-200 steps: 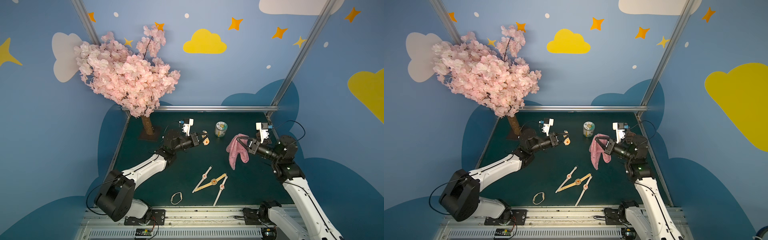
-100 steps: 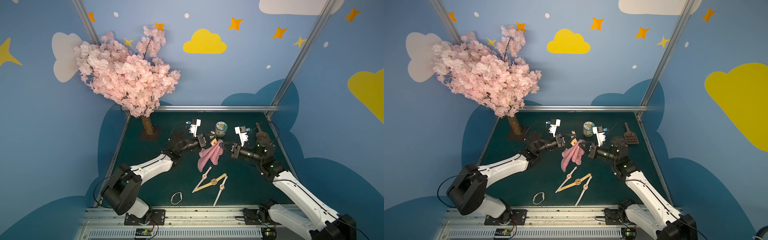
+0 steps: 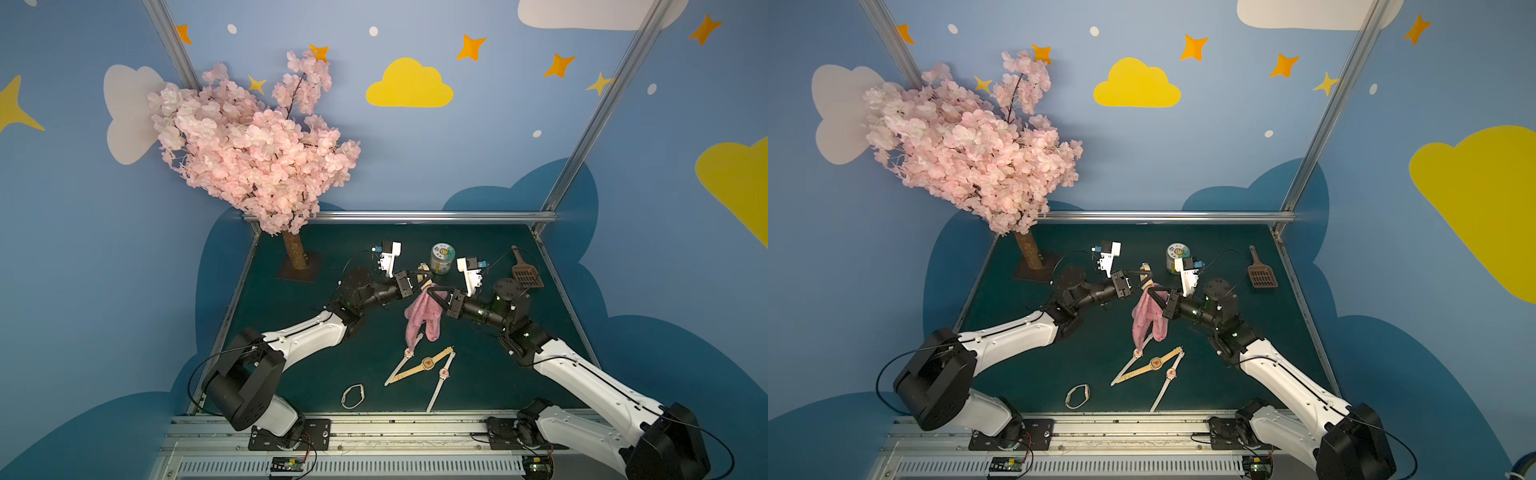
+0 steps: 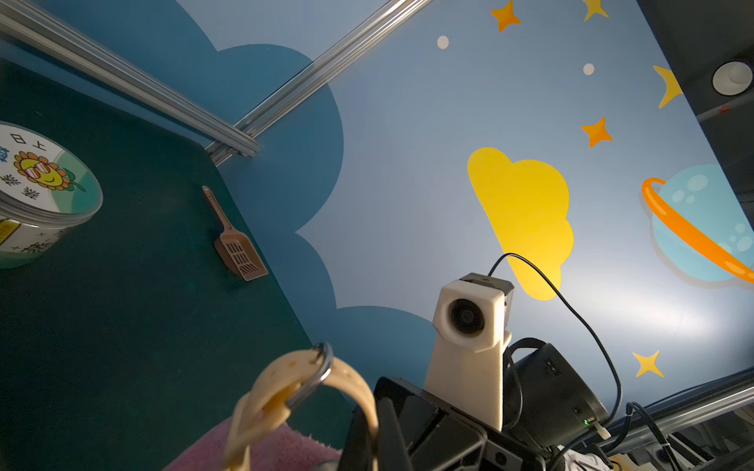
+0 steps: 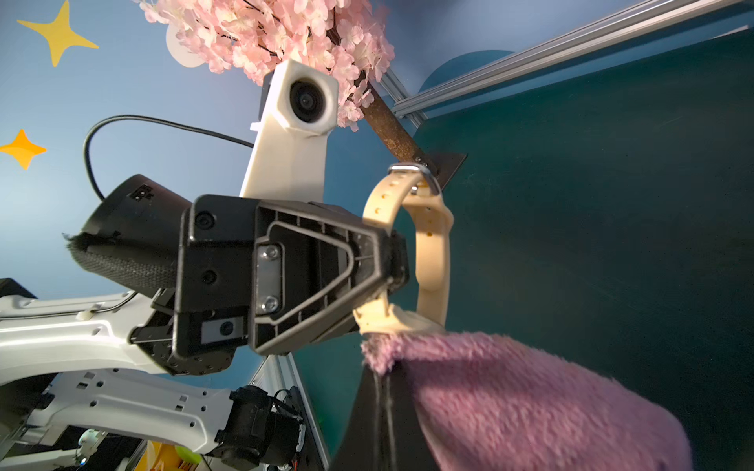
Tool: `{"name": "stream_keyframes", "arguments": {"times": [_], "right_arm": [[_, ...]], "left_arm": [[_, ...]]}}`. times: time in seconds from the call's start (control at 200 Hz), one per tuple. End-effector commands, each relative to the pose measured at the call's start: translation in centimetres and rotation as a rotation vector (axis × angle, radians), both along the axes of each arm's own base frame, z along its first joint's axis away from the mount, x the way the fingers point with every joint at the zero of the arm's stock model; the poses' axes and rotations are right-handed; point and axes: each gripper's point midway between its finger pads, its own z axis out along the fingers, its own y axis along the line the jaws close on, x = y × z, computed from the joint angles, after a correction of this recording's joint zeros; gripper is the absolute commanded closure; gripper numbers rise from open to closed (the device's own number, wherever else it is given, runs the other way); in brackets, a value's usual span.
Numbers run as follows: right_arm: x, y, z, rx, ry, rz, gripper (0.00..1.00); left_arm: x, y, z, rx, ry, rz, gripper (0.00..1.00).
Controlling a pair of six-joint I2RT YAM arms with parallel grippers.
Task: Wipe the watch dial
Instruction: Wipe the watch.
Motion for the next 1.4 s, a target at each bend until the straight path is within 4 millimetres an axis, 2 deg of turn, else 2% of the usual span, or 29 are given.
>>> {"name": "stream_keyframes", "arguments": {"times": [0.0, 0.105, 0.245, 0.33, 0.446, 0.511, 0.551, 0.561, 0.576, 0.706, 0.846, 0.951, 1.076, 1.186, 1.277, 1.367, 1.377, 1.392], "right_arm": [[1.6, -1.1, 0.1, -0.016, -0.010, -0.143, 1.00], [1.5, -1.1, 0.2, -0.016, -0.015, -0.141, 1.00], [-0.1, 1.2, 1.3, 0.034, -0.056, 0.017, 1.00], [0.2, 1.5, 0.7, 0.018, -0.032, -0.003, 1.00], [1.9, -0.7, -1.5, -0.074, 0.040, -0.186, 1.00], [2.1, -1.5, -1.6, -0.074, 0.030, -0.226, 1.00], [2.0, -1.6, -0.7, -0.050, 0.008, -0.230, 1.00], [1.8, -1.7, -1.4, -0.059, 0.016, -0.230, 1.00], [1.8, -1.8, -1.5, -0.059, 0.016, -0.231, 1.00], [1.4, -2.6, -1.4, -0.085, 0.012, -0.247, 1.00], [0.8, -4.6, -2.6, -0.143, 0.037, -0.303, 1.00], [-0.2, -5.5, -2.4, -0.136, 0.023, -0.297, 1.00], [-2.2, -4.3, -0.8, -0.112, -0.040, -0.156, 1.00], [-3.7, -2.4, 0.9, -0.076, -0.082, -0.009, 1.00], [-3.8, -1.2, 1.4, -0.057, -0.089, 0.046, 1.00], [-3.2, -0.4, 0.7, -0.062, -0.074, 0.057, 1.00], [-3.1, -0.3, 1.6, -0.051, -0.089, 0.056, 1.00], [-3.0, -0.2, 2.0, -0.047, -0.095, 0.058, 1.00]], "left_arm": [[-1.4, -0.1, 0.9, -0.015, -0.039, -0.031, 0.97], [-1.5, 0.0, 0.8, -0.013, -0.037, -0.028, 0.97], [-1.5, -0.1, 0.7, -0.012, -0.036, -0.028, 0.97], [-1.4, -0.1, 0.7, -0.017, -0.037, -0.029, 0.97], [-1.5, 0.0, 0.7, -0.020, -0.037, -0.031, 0.97], [-1.6, 0.1, 0.8, -0.021, -0.036, -0.031, 0.97], [-1.7, 0.1, 0.8, -0.021, -0.035, -0.029, 0.97], [-1.7, 0.1, 0.7, -0.021, -0.033, -0.029, 0.97], [-1.7, 0.2, 0.7, -0.022, -0.031, -0.028, 0.97], [-1.2, 0.7, 0.0, -0.030, 0.025, -0.003, 0.97], [-0.3, 1.8, -0.8, -0.064, 0.107, 0.047, 0.97], [0.5, 2.9, -1.5, -0.095, 0.170, 0.084, 0.97], [1.3, 3.5, -1.7, -0.164, 0.234, 0.090, 0.97], [1.4, 3.1, -1.5, -0.229, 0.275, 0.048, 0.97], [1.3, 2.4, -1.3, -0.284, 0.307, 0.003, 0.97], [1.0, 1.6, -1.2, -0.335, 0.330, -0.043, 0.97], [1.0, 1.6, -1.4, -0.337, 0.335, -0.046, 0.97], [1.0, 1.4, -1.5, -0.341, 0.340, -0.050, 0.97]]}}
